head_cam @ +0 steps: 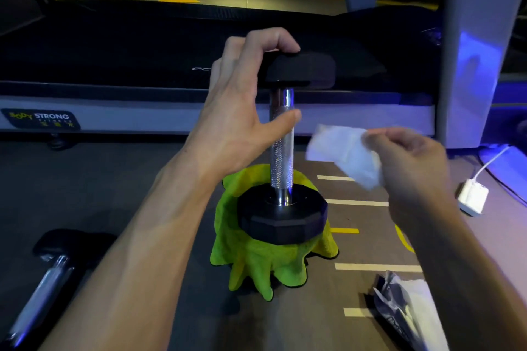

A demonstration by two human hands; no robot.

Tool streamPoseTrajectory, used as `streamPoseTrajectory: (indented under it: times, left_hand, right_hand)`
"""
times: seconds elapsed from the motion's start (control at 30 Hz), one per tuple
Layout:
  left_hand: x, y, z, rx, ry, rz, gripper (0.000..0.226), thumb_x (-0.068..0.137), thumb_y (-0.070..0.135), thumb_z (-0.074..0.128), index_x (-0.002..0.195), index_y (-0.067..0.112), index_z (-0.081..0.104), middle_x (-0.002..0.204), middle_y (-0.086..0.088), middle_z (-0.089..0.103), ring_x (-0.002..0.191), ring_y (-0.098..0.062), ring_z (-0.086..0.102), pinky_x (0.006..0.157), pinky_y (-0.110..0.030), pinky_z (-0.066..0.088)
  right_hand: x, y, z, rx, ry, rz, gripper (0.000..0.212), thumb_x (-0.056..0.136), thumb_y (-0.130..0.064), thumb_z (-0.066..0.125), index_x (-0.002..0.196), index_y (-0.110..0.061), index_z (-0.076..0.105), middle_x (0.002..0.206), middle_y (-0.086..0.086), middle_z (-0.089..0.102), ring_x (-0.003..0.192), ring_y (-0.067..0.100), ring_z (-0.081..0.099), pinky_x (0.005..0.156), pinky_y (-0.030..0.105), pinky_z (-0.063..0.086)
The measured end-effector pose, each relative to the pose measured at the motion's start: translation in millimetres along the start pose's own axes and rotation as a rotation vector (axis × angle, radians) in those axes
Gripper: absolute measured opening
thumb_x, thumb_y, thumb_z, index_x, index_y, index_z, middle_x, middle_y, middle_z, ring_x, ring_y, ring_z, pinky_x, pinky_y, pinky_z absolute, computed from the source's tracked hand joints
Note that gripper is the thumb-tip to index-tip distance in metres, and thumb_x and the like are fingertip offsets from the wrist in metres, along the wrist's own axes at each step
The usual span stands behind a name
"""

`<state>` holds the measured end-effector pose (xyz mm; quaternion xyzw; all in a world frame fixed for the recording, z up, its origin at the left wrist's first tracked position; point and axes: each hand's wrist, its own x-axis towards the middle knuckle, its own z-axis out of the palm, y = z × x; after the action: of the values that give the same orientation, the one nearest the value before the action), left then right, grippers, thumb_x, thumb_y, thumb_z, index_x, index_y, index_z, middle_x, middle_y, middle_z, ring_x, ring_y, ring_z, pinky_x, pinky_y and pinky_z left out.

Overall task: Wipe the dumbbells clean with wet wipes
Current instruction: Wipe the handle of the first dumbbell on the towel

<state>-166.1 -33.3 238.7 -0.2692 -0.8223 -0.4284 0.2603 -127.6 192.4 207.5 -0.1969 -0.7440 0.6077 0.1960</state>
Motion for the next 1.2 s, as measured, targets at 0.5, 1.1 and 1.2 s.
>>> streamPoseTrajectory:
  times: [0.5,1.1,1.2]
  left_hand:
    - [1,5,-7,-0.106,-0.030,-0.053,0.052,0.085,0.016,0.064,0.122,0.046,0.044,0.120,0.016,0.045,0.121,-0.020,0.049,0.114,-0.046,0.040]
    - [1,9,-17,-0.297,-0.097,-0.129,0.036,0.082,0.036,0.048,0.109,0.059,0.053,0.114,0.020,0.049,0.124,-0.018,0.048,0.112,-0.037,0.040]
    - [-1,9,-17,-0.300,-0.092,-0.114,0.035,0.083,0.035,0.047,0.111,0.056,0.052,0.113,0.019,0.049,0.122,-0.018,0.048,0.112,-0.038,0.040]
  right_hand:
    - [-50,-20,63,0.388,-0.325,-0.092,0.035,0.095,0.010,0.057,0.109,-0.017,0.075,0.101,0.000,0.080,0.098,0.013,0.074,0.088,0.025,0.058]
    - [-16,-28,101,0.626,-0.528,0.125,0.020,0.094,-0.028,0.055,0.079,-0.014,0.057,0.075,0.008,0.056,0.073,0.025,0.048,0.070,0.041,0.037]
    - [-31,-18,102,0.581,-0.533,-0.027,0.010,0.083,-0.019,0.058,0.076,-0.012,0.057,0.070,0.001,0.063,0.068,0.016,0.053,0.069,0.034,0.035]
